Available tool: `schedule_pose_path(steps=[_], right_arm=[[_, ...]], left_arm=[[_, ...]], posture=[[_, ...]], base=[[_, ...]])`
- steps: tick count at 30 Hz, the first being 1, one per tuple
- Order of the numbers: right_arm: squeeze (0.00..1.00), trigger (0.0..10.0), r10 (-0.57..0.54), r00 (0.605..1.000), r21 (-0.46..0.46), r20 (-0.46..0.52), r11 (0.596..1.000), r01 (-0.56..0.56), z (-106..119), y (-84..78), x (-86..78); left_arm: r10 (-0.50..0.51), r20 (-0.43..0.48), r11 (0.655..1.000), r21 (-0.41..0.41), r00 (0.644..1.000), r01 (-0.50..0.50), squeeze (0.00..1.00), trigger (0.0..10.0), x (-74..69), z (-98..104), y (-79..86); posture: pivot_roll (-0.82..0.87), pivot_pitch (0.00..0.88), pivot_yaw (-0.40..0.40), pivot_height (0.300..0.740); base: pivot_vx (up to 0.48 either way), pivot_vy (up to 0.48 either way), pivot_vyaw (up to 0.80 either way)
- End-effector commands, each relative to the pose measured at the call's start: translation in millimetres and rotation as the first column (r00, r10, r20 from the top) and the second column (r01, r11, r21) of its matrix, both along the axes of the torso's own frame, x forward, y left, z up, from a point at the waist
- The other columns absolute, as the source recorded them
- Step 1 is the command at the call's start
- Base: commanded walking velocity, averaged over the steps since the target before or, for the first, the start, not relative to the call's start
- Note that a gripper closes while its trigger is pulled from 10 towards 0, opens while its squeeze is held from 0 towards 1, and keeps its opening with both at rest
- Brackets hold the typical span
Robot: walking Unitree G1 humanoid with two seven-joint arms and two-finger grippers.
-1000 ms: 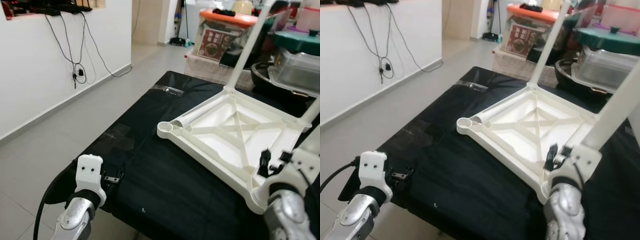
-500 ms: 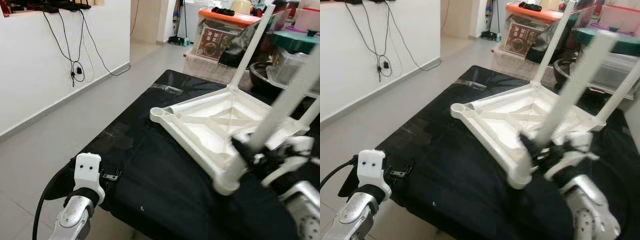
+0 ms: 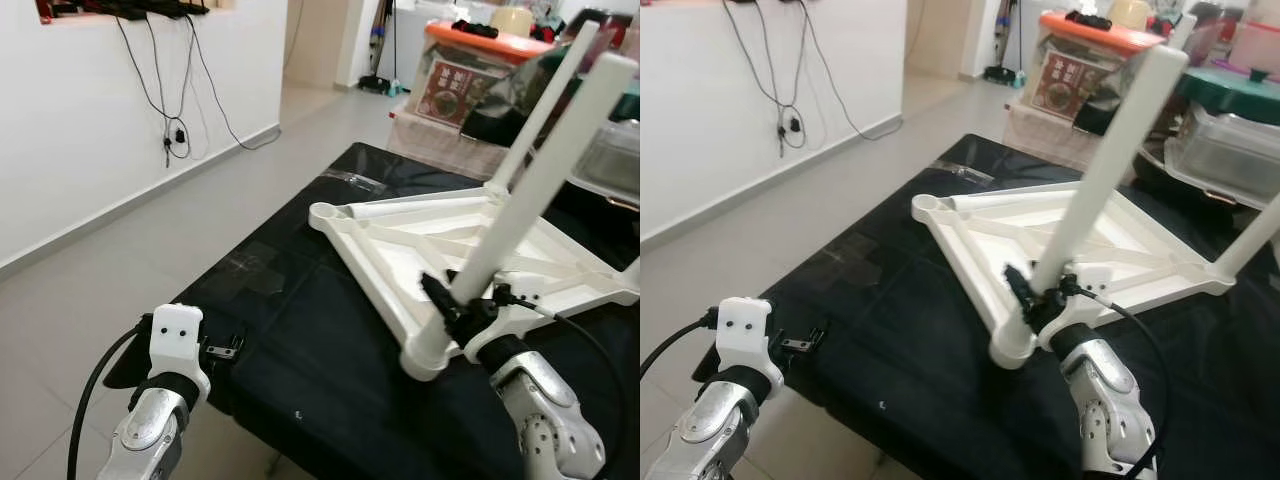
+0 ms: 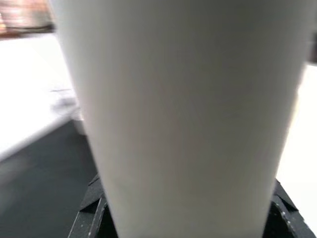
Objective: Building children table
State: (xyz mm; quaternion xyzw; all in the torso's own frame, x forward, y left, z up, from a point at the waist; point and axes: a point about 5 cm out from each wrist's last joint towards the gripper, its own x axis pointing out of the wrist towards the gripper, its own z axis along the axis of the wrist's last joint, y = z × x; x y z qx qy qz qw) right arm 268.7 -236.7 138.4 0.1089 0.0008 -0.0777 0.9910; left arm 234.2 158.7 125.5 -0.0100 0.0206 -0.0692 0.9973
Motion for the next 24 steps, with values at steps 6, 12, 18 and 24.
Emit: schedule_pose_path(steps=[6,12,18,24], right_arm=[[0.0,0.0,-0.603,0.766,-0.227,-0.225,0.797,0.56,-28.1,-36.6,-65.5],[0.47,10.0,-0.347,0.921,-0.221,-0.175,0.926,0.307,-15.1,10.3,-64.6],[0.0,10.0,-0.148,0.987,-0.13,-0.058,0.982,0.139,12.0,6.1,-39.1],[0.0,10.0,0.15,0.988,-0.078,0.02,0.986,-0.148,25.5,-5.6,-34.6]], left_arm=[[0.006,-0.009,1.0,0.008,1.0,-0.006,0.0,10.0,-0.7,-4.2,3.1],[-0.006,-0.015,1.0,0.004,1.0,0.006,0.0,10.0,-2.6,-5.4,0.0],[-0.006,-0.009,1.0,-0.001,1.0,0.006,0.0,10.0,-1.9,-3.9,-2.1],[-0.001,-0.003,1.0,-0.005,1.0,0.001,0.0,10.0,-1.2,-2.2,-3.3]], posture=[[0.2,0.0,-0.134,0.74],[0.17,0.0,-0.122,0.74],[0.19,0.0,-0.128,0.74],[0.2,0.0,-0.135,0.74]], base=[[0.0,0.0,0.0],[0.0,0.0,0.0],[0.0,0.0,0.0],[0.0,0.0,0.0]])
